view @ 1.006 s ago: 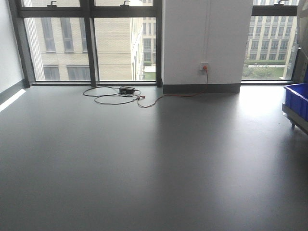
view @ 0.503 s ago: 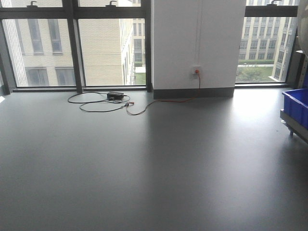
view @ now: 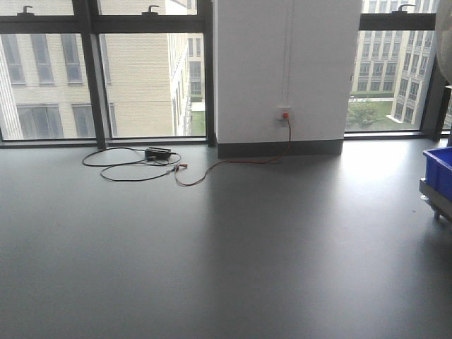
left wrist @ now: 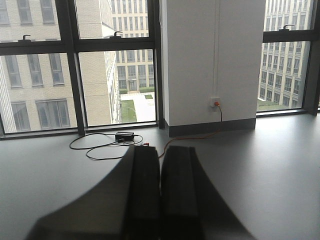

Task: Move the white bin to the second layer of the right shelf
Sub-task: 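Turn along the windows carrying the white bin in the right gripper, then turn toward the steel roller shelf with blue crates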

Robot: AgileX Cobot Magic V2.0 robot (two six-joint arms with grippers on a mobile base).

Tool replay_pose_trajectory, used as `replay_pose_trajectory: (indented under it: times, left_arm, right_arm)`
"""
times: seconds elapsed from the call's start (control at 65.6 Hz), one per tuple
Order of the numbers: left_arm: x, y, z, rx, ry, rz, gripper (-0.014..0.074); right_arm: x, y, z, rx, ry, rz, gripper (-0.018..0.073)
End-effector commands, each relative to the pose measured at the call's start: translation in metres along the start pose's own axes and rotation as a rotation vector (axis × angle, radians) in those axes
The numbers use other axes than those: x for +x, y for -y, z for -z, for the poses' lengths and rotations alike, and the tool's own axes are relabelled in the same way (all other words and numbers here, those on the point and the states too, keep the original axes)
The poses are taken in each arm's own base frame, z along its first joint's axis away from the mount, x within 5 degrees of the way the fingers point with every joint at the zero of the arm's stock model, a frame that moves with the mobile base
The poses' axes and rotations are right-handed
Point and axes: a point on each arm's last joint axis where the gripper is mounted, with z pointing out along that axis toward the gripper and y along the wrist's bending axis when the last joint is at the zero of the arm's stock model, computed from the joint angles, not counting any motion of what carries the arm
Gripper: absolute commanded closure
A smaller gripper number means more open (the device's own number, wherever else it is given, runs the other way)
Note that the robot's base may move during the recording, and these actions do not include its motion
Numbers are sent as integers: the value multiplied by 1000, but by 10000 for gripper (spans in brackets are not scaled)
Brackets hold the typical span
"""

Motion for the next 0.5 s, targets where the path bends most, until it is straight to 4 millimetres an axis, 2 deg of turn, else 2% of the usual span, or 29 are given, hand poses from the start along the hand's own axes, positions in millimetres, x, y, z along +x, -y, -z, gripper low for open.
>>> replay_pose_trajectory:
  times: [0.0,0.488]
  left_arm:
    - [3,0,1,-6,67,13,512]
    - [3,0,1,-6,67,13,512]
  right_arm:
    - [-18,-2,5,-19,129,-1,536]
    - [-18,-2,5,-19,129,-1,536]
